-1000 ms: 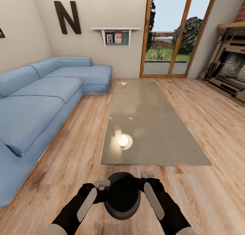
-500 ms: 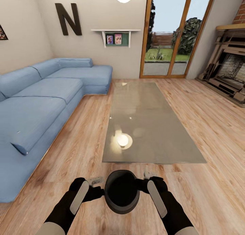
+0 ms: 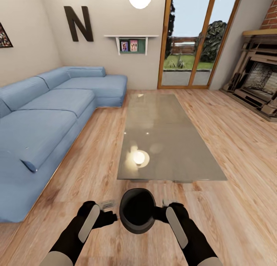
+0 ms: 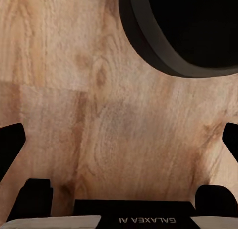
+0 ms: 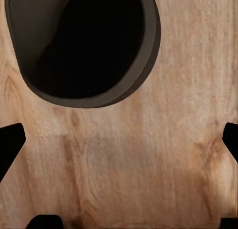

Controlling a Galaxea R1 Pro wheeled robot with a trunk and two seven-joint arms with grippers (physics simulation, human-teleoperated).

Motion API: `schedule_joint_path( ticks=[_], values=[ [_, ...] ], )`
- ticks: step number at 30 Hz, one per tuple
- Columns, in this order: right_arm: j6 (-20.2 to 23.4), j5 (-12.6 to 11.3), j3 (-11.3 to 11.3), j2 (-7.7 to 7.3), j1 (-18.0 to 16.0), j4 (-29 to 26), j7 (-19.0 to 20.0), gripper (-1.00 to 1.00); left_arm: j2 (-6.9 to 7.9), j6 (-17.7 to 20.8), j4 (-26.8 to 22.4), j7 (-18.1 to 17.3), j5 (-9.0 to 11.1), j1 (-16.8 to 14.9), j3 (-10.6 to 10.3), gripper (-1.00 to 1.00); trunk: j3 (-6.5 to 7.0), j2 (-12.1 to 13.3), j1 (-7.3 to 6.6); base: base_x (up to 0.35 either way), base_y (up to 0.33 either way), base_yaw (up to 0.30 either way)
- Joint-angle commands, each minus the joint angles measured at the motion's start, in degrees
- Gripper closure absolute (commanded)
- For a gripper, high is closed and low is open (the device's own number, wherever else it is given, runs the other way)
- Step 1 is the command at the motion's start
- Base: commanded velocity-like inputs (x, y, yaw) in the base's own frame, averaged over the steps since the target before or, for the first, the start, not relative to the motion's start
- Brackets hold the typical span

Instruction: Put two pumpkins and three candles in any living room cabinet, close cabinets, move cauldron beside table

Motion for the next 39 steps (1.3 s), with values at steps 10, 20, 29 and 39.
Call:
schedule_joint_path(
  ticks=[10, 20, 29, 39],
  values=[
    [0.16, -0.50, 0.16, 0.02, -0.03, 4.08, -0.66, -1.00, 0.13, -0.05, 0.49, 7.82, 1.13, -0.04, 0.03, -1.00, 1.75, 4.00, -2.22, -0.012, 0.000, 0.000],
    [2.43, -0.67, 0.16, 0.15, -0.03, 4.35, -0.67, -1.00, 0.12, -0.54, 1.85, 8.27, 0.92, -0.07, -0.05, -1.00, 3.55, 8.01, -4.41, 0.000, 0.000, 0.000],
    [2.25, -0.54, 0.16, 0.11, -0.03, 4.49, -0.76, -1.00, 0.14, -0.62, 1.96, 8.36, 0.89, -0.07, -0.20, -1.00, 5.16, 11.62, -6.39, 0.000, 0.000, 0.000],
    [2.11, -0.59, 0.04, -0.10, -0.03, 4.49, -0.70, -1.00, 0.22, -0.57, 1.96, 14.45, 0.80, -0.07, -0.22, -1.00, 6.96, 15.63, -8.59, 0.000, 0.000, 0.000]
  ],
)
